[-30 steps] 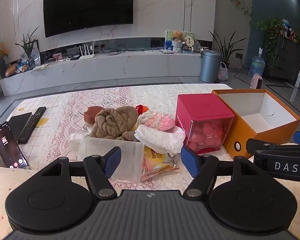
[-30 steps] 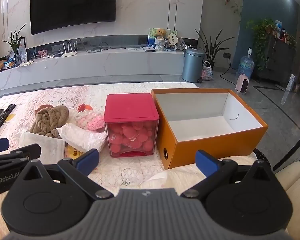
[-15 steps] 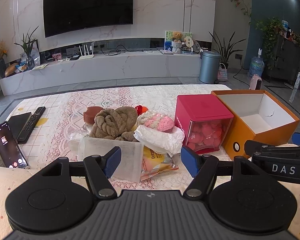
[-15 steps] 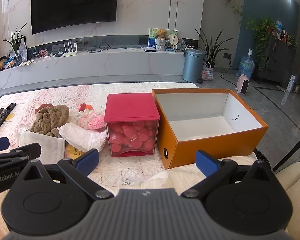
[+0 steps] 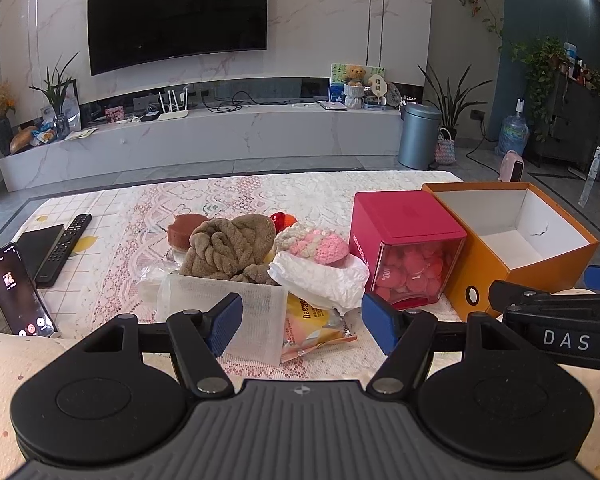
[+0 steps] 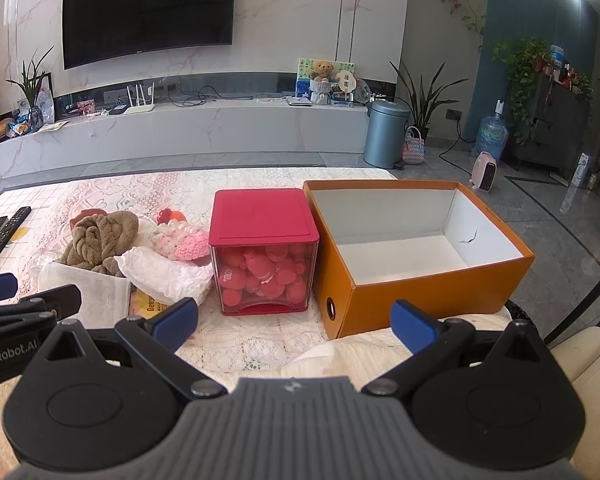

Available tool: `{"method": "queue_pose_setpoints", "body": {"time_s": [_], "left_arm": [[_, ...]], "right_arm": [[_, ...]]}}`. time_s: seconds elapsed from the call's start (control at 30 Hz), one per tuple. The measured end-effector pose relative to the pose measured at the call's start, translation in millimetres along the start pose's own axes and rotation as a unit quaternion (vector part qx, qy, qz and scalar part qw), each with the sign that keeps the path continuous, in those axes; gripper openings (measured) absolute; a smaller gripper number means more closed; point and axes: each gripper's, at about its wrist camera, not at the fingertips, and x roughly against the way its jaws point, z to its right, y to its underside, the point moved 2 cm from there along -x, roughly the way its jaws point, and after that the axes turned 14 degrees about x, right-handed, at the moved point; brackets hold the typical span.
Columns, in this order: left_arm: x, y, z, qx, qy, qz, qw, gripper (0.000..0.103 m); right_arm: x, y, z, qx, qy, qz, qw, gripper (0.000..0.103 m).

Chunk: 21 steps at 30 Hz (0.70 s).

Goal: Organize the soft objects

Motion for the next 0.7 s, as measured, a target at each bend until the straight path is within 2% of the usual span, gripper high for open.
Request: {"method": "queue_pose_setpoints", "body": {"time_s": [0.7], "left_arm": [[0.6, -0.2, -0.1, 0.001, 0.0, 0.0, 1.0, 0.081]], "right_arm": [[-0.1, -0.2, -0.7, 0.002, 0.002, 0.0, 1.0, 0.101]]}}
